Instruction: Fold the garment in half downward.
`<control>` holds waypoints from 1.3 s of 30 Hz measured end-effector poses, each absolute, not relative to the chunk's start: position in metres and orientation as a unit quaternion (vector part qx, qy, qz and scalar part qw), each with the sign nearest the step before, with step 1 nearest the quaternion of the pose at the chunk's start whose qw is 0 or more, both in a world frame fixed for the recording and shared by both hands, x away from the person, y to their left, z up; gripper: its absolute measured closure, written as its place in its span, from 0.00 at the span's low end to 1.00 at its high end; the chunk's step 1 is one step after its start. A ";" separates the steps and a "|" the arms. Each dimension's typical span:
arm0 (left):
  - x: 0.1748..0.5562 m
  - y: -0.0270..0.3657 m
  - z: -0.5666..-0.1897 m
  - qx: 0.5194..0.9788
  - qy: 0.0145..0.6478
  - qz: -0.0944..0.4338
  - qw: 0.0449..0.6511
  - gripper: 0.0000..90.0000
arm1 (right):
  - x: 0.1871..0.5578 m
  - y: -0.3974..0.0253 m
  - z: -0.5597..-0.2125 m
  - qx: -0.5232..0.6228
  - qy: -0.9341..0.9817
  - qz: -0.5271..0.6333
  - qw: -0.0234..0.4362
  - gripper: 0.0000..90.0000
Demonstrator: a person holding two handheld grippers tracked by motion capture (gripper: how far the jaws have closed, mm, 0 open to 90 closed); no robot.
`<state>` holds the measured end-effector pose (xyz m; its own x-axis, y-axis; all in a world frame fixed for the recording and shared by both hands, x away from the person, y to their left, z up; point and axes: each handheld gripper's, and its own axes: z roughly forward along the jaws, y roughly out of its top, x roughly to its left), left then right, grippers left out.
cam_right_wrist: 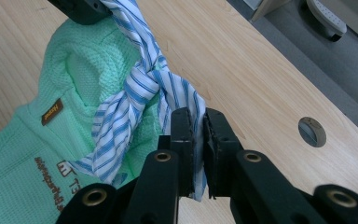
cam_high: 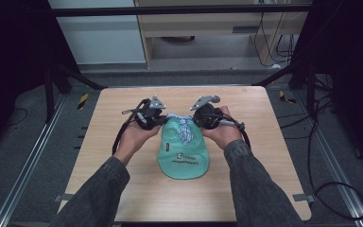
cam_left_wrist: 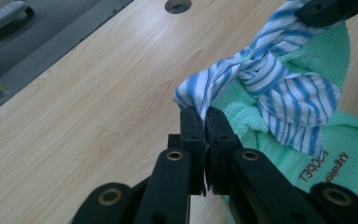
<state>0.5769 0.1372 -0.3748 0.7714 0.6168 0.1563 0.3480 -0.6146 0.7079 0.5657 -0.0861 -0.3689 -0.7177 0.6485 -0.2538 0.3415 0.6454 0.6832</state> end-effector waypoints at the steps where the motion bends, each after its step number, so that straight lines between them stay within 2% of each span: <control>1: 0.576 0.137 -0.376 0.877 0.274 0.198 0.343 0.97 | 0.565 -0.087 -0.370 0.285 0.872 0.312 0.247 0.92; 14: 0.574 0.134 -0.384 0.880 0.270 0.194 0.338 0.97 | 0.558 -0.090 -0.379 0.282 0.874 0.311 0.245 0.92; 31: 0.577 0.131 -0.356 0.872 0.263 0.218 0.351 0.97 | 0.563 -0.093 -0.352 0.285 0.864 0.317 0.267 0.92; 39: 0.569 0.131 -0.359 0.875 0.249 0.223 0.350 0.97 | 0.555 -0.094 -0.354 0.276 0.864 0.319 0.275 0.92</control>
